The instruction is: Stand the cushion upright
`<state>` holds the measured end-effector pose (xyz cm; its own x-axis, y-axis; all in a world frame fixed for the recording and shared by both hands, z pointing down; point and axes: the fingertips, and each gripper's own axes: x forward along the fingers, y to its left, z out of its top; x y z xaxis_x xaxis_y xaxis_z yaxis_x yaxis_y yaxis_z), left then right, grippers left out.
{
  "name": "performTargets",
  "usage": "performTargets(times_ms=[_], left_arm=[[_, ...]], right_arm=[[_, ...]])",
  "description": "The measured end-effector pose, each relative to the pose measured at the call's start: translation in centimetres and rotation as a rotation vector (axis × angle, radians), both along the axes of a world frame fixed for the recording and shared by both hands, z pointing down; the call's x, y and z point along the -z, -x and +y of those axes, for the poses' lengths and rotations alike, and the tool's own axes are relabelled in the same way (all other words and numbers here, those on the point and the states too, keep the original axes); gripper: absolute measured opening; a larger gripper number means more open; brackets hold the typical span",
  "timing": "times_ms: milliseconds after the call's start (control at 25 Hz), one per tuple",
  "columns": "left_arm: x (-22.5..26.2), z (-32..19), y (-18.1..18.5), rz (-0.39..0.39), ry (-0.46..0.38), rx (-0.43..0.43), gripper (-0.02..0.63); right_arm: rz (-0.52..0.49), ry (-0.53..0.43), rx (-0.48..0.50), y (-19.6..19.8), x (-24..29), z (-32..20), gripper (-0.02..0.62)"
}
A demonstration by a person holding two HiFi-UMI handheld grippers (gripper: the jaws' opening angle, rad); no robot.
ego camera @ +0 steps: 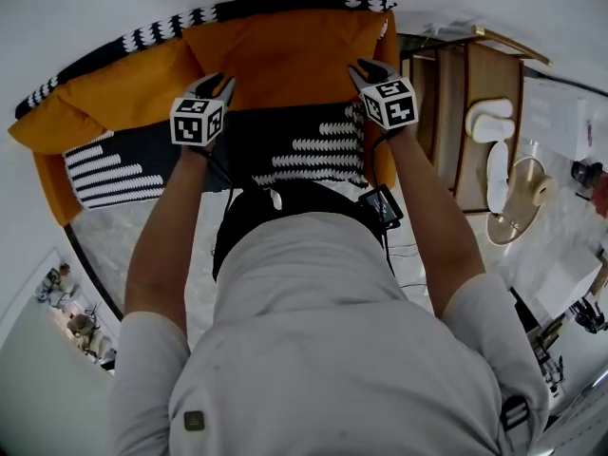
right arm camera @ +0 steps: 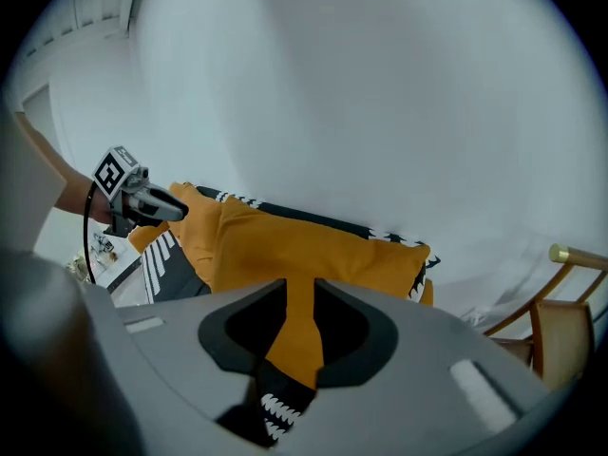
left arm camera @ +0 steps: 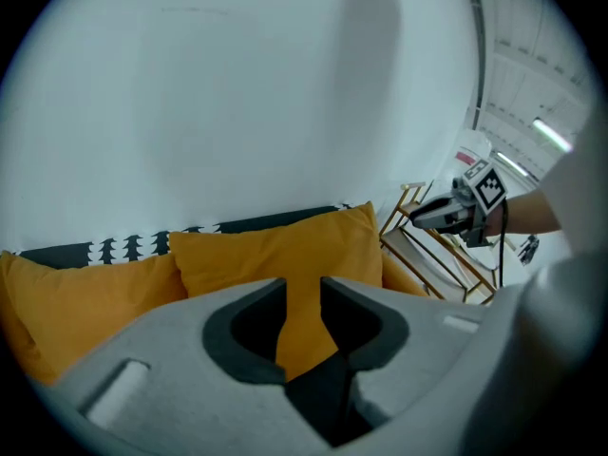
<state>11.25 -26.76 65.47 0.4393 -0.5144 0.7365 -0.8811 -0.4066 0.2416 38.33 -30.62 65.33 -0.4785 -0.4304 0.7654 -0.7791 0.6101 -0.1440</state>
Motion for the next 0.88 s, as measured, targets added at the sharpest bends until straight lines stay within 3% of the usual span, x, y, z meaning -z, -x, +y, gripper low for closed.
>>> performTargets(times_ms=[320, 520, 880], left_arm=[[7.2, 4.2, 1.1, 0.026, -0.149, -0.008, 0.077], [11.9, 7.4, 3.3, 0.044, -0.241, -0.019, 0.029], [19.0, 15.0, 8.9, 0.077, -0.364, -0.020, 0.005]], right_arm=[[-0.066, -0.084, 0.006, 3.3, 5.9, 5.2, 0.041], [-0.103, -0.154, 0.029, 7.4, 10.3, 8.4, 0.017], [-0.158, -0.252, 0.059, 14.1, 16.6, 15.6, 0.009]])
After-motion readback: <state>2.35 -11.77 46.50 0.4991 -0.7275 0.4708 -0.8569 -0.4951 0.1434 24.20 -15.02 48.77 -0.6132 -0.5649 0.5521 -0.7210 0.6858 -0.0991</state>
